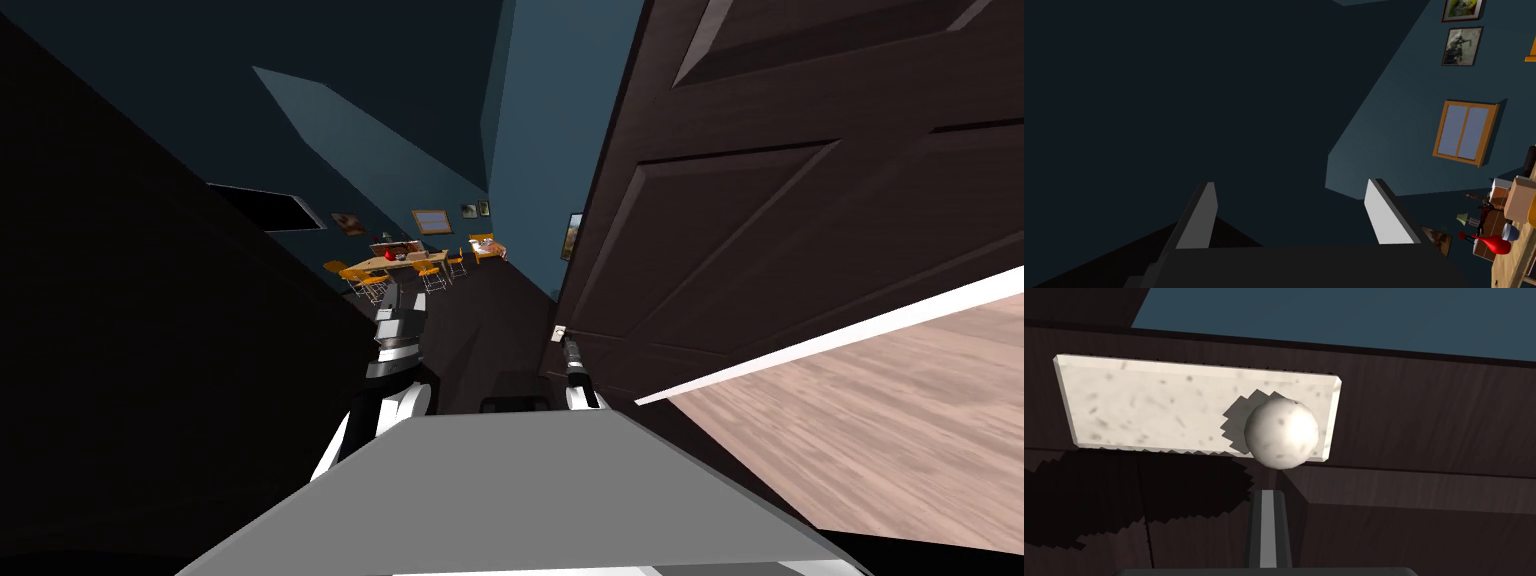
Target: Push the door open
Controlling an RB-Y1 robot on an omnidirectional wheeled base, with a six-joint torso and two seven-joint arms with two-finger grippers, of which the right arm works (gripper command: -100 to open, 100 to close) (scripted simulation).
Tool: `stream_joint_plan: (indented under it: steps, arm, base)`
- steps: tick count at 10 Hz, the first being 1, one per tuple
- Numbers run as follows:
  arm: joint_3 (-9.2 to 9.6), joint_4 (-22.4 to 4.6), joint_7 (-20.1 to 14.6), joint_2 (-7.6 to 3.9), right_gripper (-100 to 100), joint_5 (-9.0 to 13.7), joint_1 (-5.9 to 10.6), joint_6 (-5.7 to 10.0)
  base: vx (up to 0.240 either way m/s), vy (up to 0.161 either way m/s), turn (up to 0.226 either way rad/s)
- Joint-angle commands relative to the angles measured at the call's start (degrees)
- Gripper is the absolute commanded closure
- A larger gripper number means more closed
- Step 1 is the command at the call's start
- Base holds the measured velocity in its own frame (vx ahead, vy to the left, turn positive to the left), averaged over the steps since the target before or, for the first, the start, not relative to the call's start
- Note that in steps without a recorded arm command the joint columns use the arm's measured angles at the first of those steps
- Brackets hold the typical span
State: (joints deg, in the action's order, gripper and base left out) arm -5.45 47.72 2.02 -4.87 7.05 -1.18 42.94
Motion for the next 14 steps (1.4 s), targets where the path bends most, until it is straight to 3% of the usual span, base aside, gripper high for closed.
stream_joint_plan:
  steps: [1, 4, 5, 14]
  arm:
    - [0.07, 0.4, 0.0, 0.28, -100, 0.1, -0.27, -0.18]
    - [0.11, 1.1, -0.1, 1.17, -100, 0.3, -0.62, -0.47]
    - [0.11, 1.1, -0.1, 0.93, -100, 0.3, -0.62, -0.48]
    - [-0.72, 0.0, 0.3, 1.18, -100, 0.7, -1.04, 1.85]
  base:
    - [-0.214, 0.083, -0.030]
    - [-0.244, 0.120, -0.048]
    - [-0.109, 0.053, -0.018]
    - [0.194, -0.029, 0.028]
